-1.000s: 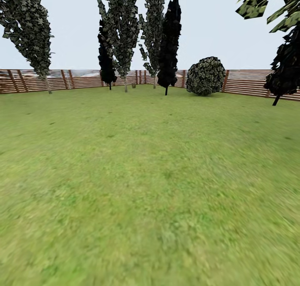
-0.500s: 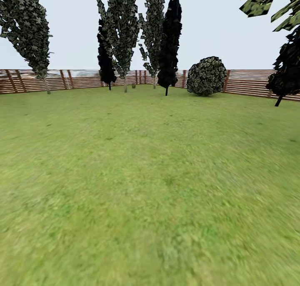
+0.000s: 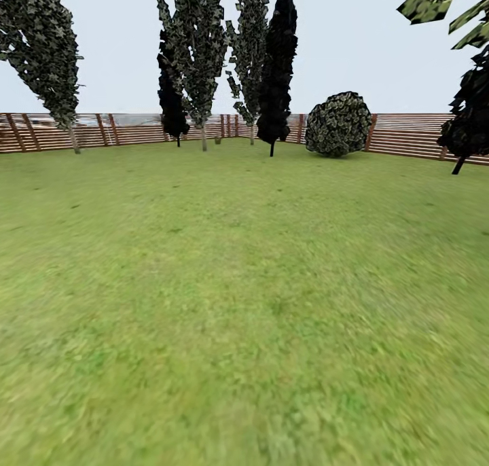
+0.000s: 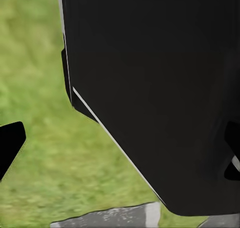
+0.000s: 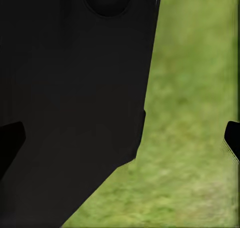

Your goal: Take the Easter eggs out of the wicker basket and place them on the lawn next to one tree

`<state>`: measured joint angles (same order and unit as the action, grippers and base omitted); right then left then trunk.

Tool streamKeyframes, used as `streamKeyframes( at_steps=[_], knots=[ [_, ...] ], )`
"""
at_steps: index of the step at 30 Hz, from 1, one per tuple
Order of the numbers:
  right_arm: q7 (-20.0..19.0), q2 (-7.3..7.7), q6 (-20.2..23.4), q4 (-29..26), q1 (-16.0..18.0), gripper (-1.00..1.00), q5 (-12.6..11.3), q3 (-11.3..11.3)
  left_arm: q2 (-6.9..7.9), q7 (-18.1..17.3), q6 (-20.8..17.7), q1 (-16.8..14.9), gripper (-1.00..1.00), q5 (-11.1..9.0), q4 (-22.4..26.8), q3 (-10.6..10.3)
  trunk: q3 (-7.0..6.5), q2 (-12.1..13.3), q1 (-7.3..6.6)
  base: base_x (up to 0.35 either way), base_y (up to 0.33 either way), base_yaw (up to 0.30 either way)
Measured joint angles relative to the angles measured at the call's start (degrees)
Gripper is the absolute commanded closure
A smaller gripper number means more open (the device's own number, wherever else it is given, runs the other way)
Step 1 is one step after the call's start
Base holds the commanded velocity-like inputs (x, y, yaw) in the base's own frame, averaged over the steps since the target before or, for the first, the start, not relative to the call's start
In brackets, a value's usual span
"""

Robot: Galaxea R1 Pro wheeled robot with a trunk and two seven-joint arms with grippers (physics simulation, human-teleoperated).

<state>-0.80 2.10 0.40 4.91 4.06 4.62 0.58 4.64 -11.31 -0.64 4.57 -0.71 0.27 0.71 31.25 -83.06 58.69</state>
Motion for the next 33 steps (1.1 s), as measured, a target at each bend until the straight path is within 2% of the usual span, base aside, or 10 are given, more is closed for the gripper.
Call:
streamKeyframes(
  at_steps=[33],
  knots=[
    [0.0, 0.00, 0.0, 0.0, 0.0, -1.00, 0.0, 0.0, 0.00, 0.0, 0.0, 0.0, -1.00, 0.0, 0.0, 0.0, 0.00, 0.0, 0.00, 0.337, 0.000, 0.000]
  ],
)
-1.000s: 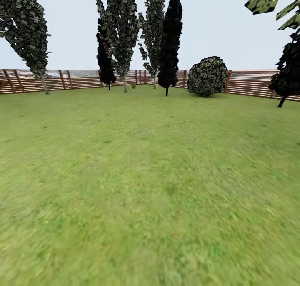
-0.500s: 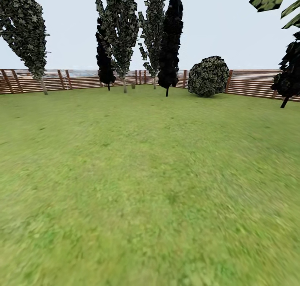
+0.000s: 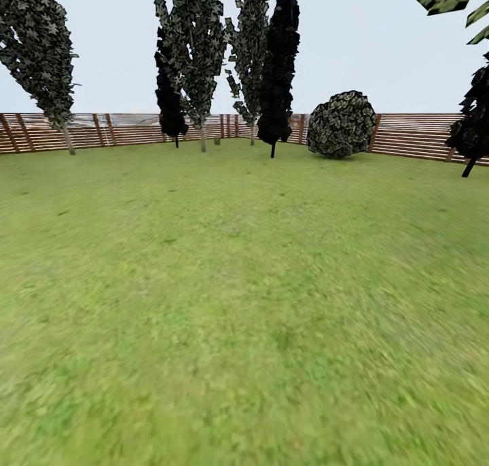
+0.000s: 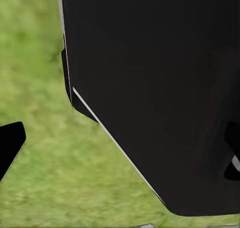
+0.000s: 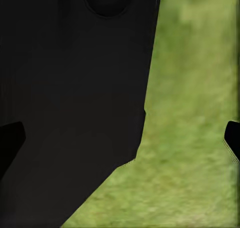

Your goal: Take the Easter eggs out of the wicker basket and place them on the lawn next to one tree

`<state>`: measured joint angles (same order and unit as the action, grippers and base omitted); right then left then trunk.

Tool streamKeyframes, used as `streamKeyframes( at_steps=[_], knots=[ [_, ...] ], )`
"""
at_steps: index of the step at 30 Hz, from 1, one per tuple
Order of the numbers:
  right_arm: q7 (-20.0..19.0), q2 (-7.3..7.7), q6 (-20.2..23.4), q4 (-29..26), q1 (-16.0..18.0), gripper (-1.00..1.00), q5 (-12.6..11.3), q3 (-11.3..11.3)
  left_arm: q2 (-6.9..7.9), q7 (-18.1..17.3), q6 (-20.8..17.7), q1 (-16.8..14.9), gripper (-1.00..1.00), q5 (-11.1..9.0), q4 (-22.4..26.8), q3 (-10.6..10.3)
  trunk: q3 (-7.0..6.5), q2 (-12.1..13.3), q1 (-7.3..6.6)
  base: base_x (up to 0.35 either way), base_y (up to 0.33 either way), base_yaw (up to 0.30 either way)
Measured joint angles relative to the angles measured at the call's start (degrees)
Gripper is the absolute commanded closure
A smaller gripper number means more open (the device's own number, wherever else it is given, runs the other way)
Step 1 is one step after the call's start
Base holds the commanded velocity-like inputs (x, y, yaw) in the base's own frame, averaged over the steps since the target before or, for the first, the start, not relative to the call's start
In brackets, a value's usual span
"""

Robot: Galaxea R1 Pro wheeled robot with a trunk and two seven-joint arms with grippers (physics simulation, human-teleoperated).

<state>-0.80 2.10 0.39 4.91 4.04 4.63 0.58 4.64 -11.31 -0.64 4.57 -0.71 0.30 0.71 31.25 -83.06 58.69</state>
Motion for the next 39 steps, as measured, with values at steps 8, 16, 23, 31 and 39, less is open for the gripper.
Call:
streamKeyframes(
  at_steps=[8, 16, 23, 31, 39],
  knots=[
    [0.0, 0.00, 0.0, 0.0, 0.0, -1.00, 0.0, 0.0, 0.00, 0.0, 0.0, 0.0, -1.00, 0.0, 0.0, 0.0, 0.00, 0.0, 0.00, 0.337, 0.000, 0.014],
    [0.0, 0.00, -0.1, 0.1, 0.0, -1.00, 0.0, 0.0, 0.00, 0.0, 0.0, 0.0, -1.00, 0.0, 0.0, 0.0, 0.00, 0.0, 0.00, 0.336, 0.000, 0.192],
    [-0.1, 0.07, -0.1, 0.0, 0.0, -1.00, 0.1, 0.0, 0.00, 0.0, 0.0, 0.0, -1.00, 0.0, 0.0, 0.0, 0.00, 0.0, 0.00, 0.336, 0.000, 0.034],
    [0.0, 0.09, -0.1, 0.0, 0.0, -1.00, 0.1, 0.0, 0.00, 0.0, 0.0, 0.0, -1.00, 0.0, 0.0, 0.0, 0.00, 0.0, 0.00, 0.337, 0.000, 0.002],
    [-0.1, 0.09, -0.1, 0.0, 0.0, -1.00, 0.1, 0.0, 0.00, 0.0, 0.1, 0.0, -1.00, 0.0, 0.0, 0.0, 0.00, 0.0, 0.00, 0.337, 0.000, 0.000]
  ],
)
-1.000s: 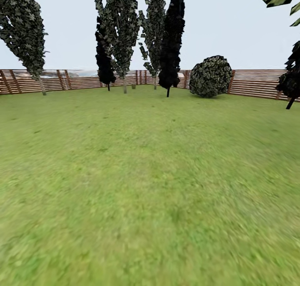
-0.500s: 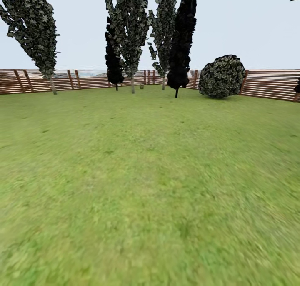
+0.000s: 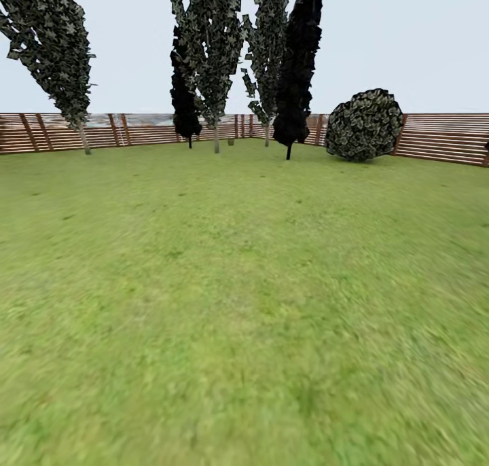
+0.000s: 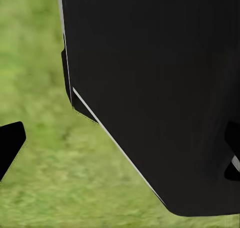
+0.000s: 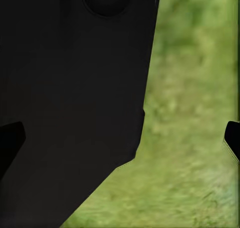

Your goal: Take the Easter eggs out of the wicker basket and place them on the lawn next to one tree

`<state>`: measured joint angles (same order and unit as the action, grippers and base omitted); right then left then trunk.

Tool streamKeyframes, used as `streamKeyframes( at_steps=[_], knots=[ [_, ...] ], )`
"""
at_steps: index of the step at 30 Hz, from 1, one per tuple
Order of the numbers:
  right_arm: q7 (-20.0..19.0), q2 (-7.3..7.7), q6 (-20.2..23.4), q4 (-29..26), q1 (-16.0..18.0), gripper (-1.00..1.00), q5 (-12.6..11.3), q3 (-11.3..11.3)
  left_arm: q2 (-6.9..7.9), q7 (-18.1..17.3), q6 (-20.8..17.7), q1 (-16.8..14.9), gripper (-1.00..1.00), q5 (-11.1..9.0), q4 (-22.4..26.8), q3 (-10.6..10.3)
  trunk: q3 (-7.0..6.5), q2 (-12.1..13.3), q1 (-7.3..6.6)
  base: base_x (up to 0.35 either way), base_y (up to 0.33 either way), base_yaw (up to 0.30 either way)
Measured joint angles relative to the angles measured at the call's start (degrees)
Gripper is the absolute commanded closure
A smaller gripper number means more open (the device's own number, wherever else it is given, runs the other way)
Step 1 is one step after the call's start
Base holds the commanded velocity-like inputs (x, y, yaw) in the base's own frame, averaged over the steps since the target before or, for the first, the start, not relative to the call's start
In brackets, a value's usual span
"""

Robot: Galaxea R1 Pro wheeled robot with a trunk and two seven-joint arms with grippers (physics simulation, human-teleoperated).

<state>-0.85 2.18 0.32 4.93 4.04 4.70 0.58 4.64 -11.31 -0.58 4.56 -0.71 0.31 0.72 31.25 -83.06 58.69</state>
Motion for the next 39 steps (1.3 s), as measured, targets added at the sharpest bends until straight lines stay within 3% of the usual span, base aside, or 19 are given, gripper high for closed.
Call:
streamKeyframes(
  at_steps=[39],
  knots=[
    [0.0, -0.07, 0.1, 0.0, 0.0, -1.00, 0.0, 0.1, 0.00, 0.0, -0.1, 0.0, -1.00, 0.0, 0.0, 0.0, 0.00, 0.0, 0.00, 0.337, 0.000, 0.000]
  ],
)
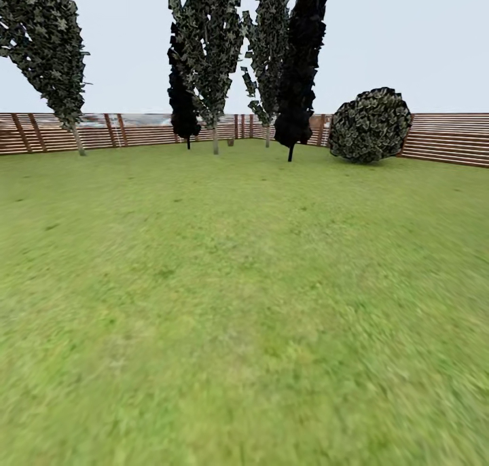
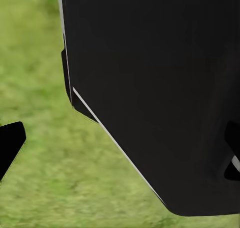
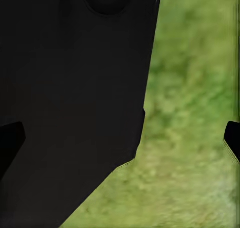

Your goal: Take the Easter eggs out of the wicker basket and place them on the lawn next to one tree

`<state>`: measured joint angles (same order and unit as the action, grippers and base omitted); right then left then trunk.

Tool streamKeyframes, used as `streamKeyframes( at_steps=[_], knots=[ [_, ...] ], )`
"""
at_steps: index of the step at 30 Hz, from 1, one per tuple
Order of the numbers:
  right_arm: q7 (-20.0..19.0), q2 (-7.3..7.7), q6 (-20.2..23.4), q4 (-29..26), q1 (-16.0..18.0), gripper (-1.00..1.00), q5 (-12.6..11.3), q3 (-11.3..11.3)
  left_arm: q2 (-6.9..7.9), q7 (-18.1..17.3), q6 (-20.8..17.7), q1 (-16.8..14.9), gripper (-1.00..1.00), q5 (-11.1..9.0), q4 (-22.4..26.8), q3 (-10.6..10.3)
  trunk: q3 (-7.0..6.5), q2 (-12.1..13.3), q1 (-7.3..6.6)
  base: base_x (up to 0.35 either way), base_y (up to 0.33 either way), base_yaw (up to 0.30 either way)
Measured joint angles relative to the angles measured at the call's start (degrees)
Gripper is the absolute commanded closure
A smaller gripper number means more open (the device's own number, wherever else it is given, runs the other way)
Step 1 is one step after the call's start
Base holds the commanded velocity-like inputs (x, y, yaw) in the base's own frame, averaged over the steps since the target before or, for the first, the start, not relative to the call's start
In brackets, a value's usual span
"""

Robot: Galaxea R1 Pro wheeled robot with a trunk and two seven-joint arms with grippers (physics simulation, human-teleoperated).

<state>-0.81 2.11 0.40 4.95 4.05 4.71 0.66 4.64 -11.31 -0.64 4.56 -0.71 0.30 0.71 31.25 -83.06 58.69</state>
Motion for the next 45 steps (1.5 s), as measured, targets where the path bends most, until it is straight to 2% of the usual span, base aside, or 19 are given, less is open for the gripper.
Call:
streamKeyframes(
  at_steps=[45],
  knots=[
    [0.0, -0.02, 0.0, 0.0, 0.0, -1.00, 0.0, 0.0, 0.00, 0.0, 0.0, 0.0, -1.00, 0.0, 0.0, 0.0, 0.00, 0.0, 0.00, 0.337, 0.000, 0.000]
  ],
)
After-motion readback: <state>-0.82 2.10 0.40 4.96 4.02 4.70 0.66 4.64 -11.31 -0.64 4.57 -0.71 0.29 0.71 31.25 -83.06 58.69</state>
